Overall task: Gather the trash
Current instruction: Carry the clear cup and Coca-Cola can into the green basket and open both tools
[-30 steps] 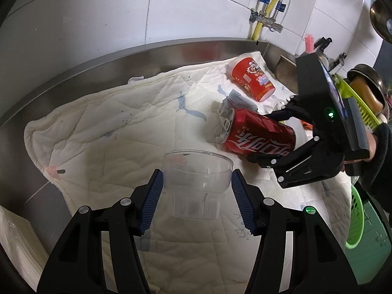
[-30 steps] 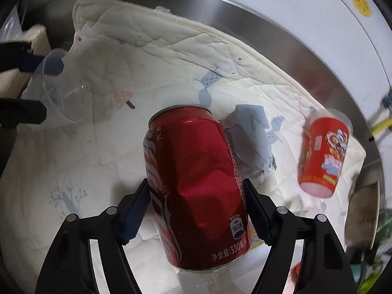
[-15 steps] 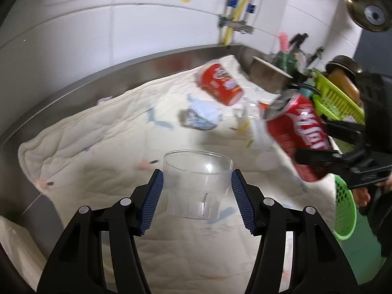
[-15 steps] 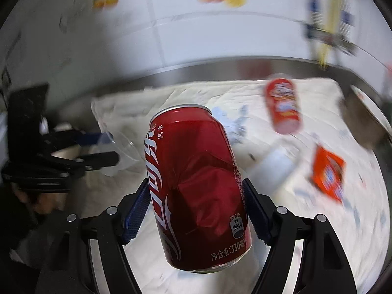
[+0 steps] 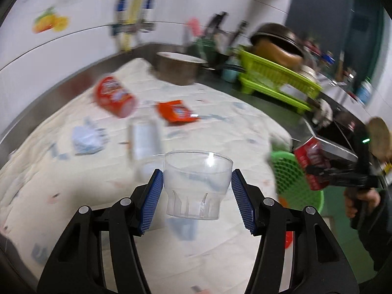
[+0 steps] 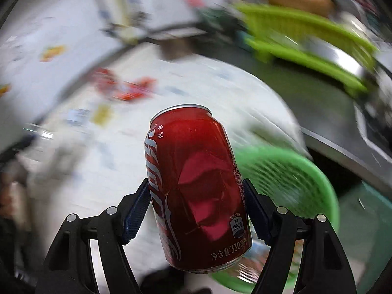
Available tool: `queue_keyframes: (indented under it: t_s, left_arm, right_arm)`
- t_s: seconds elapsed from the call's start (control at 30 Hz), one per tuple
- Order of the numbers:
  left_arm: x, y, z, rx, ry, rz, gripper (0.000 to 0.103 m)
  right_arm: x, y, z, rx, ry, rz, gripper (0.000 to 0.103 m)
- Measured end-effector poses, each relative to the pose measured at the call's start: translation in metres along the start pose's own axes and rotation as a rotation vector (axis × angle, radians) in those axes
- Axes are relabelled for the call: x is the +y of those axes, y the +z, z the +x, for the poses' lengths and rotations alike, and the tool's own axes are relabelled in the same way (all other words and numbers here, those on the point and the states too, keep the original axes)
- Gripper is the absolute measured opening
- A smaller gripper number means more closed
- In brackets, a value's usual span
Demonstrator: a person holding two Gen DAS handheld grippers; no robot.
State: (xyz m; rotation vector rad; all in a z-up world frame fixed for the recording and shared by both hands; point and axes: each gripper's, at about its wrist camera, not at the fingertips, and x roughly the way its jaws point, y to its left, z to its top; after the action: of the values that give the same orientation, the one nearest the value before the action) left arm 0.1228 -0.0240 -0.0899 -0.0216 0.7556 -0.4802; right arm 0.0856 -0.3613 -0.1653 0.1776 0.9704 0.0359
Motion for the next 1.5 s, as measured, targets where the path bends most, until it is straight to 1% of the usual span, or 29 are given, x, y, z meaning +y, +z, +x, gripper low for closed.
queue_keyframes:
  t_s: [0.03,0.17,0.23,0.33,0.5,0.6,0.7,0.83,0.97,1.1,1.27,1.3,1.33,1.4,1.5]
  left_arm:
    - [-0.012,0.0,0.004,0.009,-0.025,0.015,0.057]
    - [-0.051,0.005,0.022,0.041,-0.087,0.077,0.057]
    - [-0.068,0.006,0.028,0.055,-0.109,0.104,0.057]
    - [-0.088,0.008,0.041,0.081,-0.132,0.14,0.057]
    - [-0.114,0.011,0.062,0.115,-0.162,0.171,0.057]
    - [-0.126,0.013,0.07,0.128,-0.167,0.19,0.057]
    - [-0.142,0.015,0.082,0.143,-0.184,0.215,0.057]
    - [-0.162,0.017,0.105,0.18,-0.209,0.227,0.057]
    - [-0.187,0.01,0.133,0.231,-0.224,0.252,0.057]
    - [-0.208,0.001,0.156,0.281,-0.231,0.278,0.058]
    - [-0.226,-0.009,0.179,0.34,-0.236,0.294,0.06]
    - [-0.228,-0.01,0.182,0.347,-0.233,0.295,0.062]
    - [-0.229,-0.011,0.184,0.353,-0.237,0.292,0.065]
    - [-0.23,-0.013,0.185,0.353,-0.243,0.286,0.067]
    - [-0.23,-0.014,0.183,0.346,-0.241,0.286,0.071]
  right_arm:
    - [-0.015,-0.008,0.007,0.022,-0.034,0.038,0.071]
    - [-0.057,-0.033,0.032,0.091,-0.083,0.136,0.071]
    - [-0.07,-0.043,0.042,0.114,-0.109,0.159,0.071]
    - [-0.089,-0.052,0.056,0.136,-0.12,0.187,0.071]
    - [-0.103,-0.061,0.073,0.161,-0.12,0.221,0.071]
    - [-0.105,-0.063,0.073,0.156,-0.132,0.22,0.071]
    - [-0.103,-0.059,0.062,0.124,-0.127,0.23,0.071]
    - [-0.106,-0.06,0.031,0.06,-0.12,0.241,0.074]
    - [-0.11,-0.067,-0.01,-0.019,-0.119,0.26,0.075]
    - [-0.111,-0.073,-0.043,-0.08,-0.118,0.28,0.077]
    - [-0.106,-0.081,-0.066,-0.121,-0.12,0.293,0.077]
    - [-0.106,-0.083,-0.07,-0.127,-0.115,0.297,0.077]
    - [-0.105,-0.084,-0.072,-0.133,-0.114,0.303,0.077]
    - [-0.104,-0.085,-0.075,-0.138,-0.109,0.309,0.077]
    - [-0.099,-0.085,-0.077,-0.144,-0.109,0.309,0.077]
